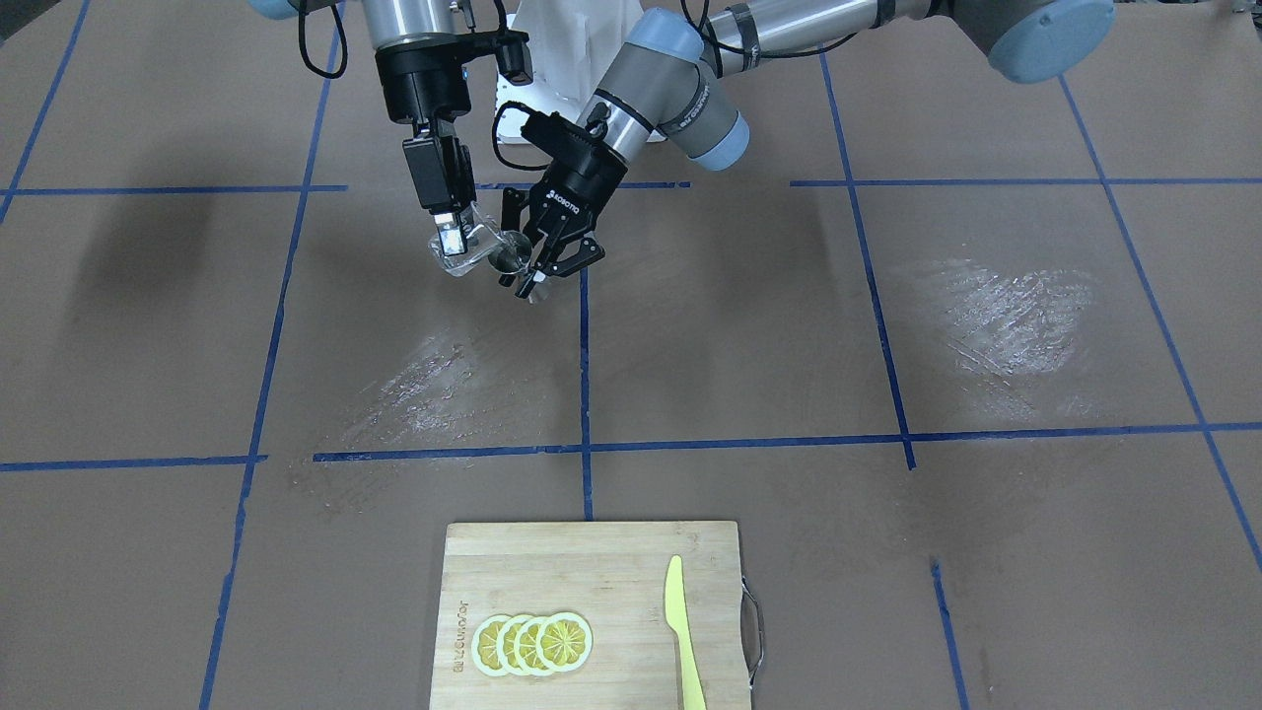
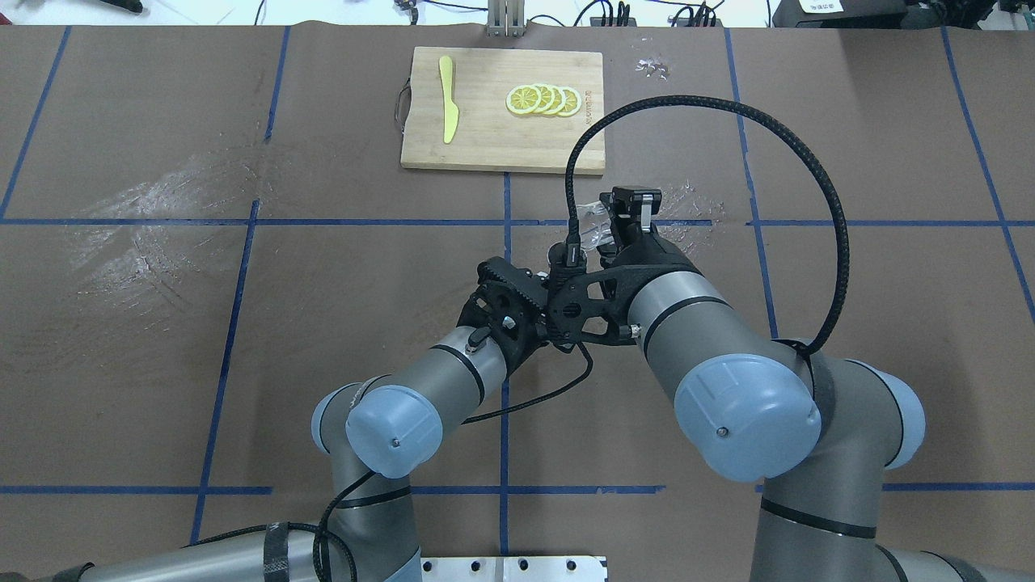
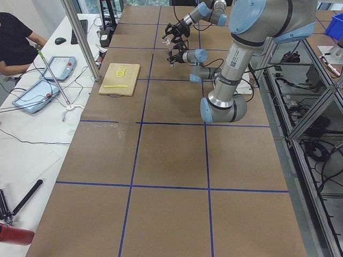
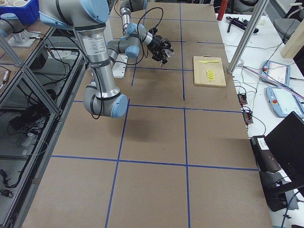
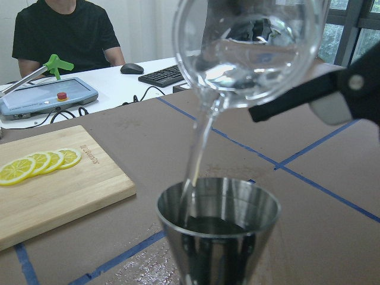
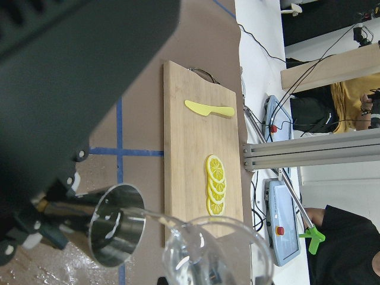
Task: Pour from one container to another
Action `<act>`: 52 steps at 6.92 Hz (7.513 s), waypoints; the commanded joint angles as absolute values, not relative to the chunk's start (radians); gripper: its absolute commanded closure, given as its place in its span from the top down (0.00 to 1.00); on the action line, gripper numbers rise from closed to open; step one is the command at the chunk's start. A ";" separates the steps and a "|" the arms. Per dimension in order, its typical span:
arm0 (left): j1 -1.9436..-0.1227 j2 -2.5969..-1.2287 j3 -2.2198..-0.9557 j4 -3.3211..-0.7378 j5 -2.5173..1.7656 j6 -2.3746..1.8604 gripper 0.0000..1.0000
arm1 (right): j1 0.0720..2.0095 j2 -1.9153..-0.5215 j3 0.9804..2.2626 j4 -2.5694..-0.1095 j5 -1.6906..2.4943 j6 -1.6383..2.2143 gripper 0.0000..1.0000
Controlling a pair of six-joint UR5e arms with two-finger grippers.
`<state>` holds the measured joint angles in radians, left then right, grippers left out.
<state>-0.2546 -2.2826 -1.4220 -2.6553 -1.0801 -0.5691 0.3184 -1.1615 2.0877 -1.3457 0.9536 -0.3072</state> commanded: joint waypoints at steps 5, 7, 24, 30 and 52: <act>-0.267 -2.263 -1.422 -2.720 -1.075 -0.569 0.00 | 0.327 -1.184 2.097 -1.273 0.968 0.050 0.00; -0.290 -2.250 -1.422 -2.721 -1.074 -0.571 0.00 | 0.342 -1.303 2.188 -1.270 0.969 0.217 0.00; -0.433 -1.543 -1.668 -2.714 -0.705 -1.105 0.00 | 0.362 -1.875 1.993 -0.787 0.911 1.324 0.00; -0.252 -1.557 -1.574 -2.668 -0.476 -1.255 0.00 | 0.347 -1.871 1.983 -0.787 0.868 1.373 0.00; -0.225 -1.385 -1.792 -2.658 -0.787 -1.141 1.00 | 0.186 -1.861 1.870 -0.787 0.615 1.451 0.00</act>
